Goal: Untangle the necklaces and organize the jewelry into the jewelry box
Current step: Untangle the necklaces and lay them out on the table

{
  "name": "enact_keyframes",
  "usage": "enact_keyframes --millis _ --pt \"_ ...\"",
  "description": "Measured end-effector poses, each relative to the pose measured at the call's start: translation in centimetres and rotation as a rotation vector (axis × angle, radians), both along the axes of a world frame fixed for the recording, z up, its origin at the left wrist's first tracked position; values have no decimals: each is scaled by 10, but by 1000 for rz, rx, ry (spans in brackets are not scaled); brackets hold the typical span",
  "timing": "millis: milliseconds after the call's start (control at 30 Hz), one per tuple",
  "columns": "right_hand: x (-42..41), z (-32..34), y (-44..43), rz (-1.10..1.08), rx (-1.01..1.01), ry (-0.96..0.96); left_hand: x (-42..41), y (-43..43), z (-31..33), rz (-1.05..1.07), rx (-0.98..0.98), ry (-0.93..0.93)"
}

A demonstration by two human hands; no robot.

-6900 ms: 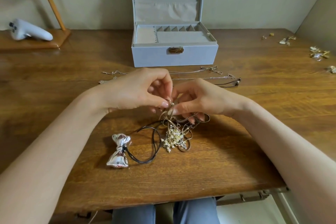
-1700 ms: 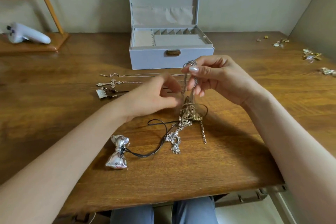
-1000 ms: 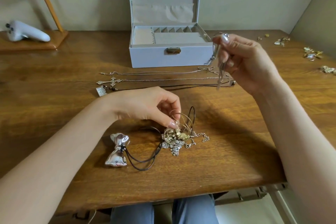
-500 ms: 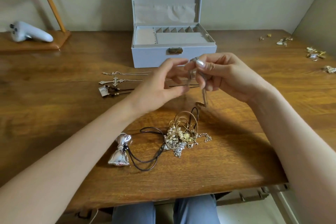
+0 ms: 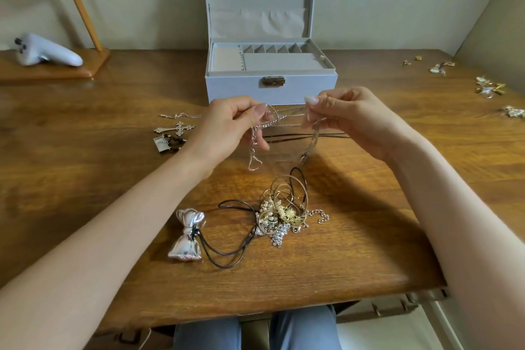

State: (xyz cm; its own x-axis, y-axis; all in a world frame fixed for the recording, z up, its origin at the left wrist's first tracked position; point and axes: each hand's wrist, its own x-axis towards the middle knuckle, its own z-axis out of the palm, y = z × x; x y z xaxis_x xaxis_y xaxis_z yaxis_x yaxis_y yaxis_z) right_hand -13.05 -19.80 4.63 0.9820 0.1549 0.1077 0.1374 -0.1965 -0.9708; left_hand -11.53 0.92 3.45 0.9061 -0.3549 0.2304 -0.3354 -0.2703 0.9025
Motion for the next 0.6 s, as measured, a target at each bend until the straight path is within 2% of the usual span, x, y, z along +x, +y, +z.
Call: enact_keyframes --millis 100,233,367,600 --pt "-1 1 -3 59 10 56 -1 3 3 8 -50 90" --pt "-4 7 -13 111 -111 94 2 16 15 -17 -62 209" --pt "-5 12 -24 131 -226 137 9 37 28 -35 129 232" --pt "-4 9 -31 101 -556 194 17 58 31 -125 515 222"
